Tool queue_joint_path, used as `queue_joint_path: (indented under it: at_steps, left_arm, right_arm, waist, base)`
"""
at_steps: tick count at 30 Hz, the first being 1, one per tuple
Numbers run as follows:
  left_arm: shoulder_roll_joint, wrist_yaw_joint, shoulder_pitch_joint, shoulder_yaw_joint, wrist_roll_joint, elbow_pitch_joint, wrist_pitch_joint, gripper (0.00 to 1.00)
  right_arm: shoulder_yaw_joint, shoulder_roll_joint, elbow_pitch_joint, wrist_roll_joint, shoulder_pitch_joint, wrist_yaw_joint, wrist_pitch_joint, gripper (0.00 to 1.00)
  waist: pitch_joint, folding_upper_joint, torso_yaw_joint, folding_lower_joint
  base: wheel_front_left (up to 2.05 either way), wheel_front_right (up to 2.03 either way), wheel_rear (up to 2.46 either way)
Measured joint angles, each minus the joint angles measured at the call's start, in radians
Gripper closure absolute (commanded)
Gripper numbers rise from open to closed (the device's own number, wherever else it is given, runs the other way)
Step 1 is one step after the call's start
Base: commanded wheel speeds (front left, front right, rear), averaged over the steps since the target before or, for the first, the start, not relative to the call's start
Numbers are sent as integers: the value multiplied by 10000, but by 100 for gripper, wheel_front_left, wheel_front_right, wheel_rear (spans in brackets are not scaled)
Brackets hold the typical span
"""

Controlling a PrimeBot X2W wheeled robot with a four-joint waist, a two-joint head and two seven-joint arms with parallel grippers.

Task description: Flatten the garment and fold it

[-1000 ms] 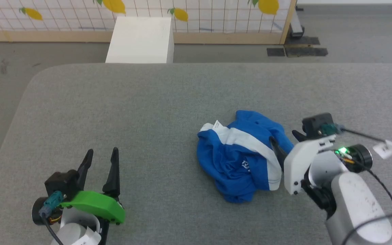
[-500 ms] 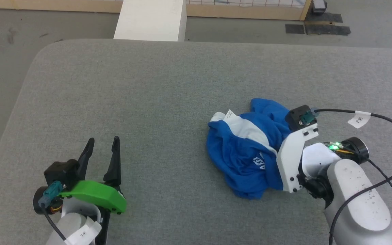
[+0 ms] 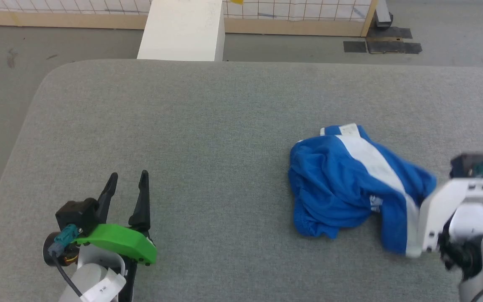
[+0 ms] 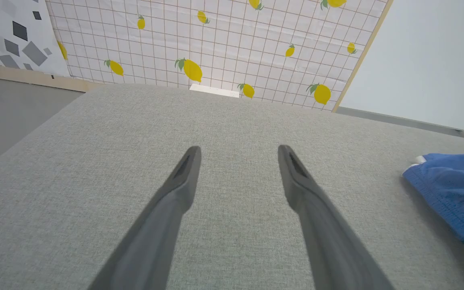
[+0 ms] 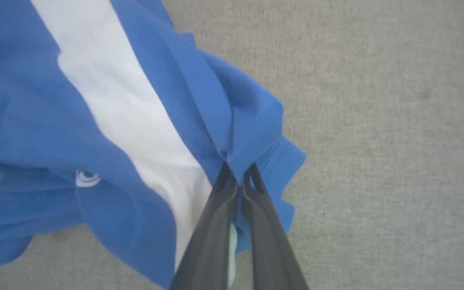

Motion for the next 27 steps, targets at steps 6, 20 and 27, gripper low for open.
queue_joint_path:
  at_steps: [6, 20, 27]
  left_arm:
    - [-10, -75, -3, -58, -86, 132, 0, 0]
    - [-157, -77, 61, -205, -247, 314, 6, 0]
    - [-466, -341, -485, -654, -581, 311, 830, 0]
  right_arm:
    - [-272, 441, -33, 224, 675, 0, -499, 0]
    - [-1254, 593, -1369, 2360, 1535, 0, -4378, 0]
    - [-859, 598, -1381, 2566, 2004, 0, -4596, 0]
  waist:
    - [-56, 0, -84, 0]
    - [-681, 0, -202, 0]
    - [-755, 0, -673, 0]
  base:
    - [0, 0, 0]
    - [0, 0, 0]
    - [0, 0, 0]
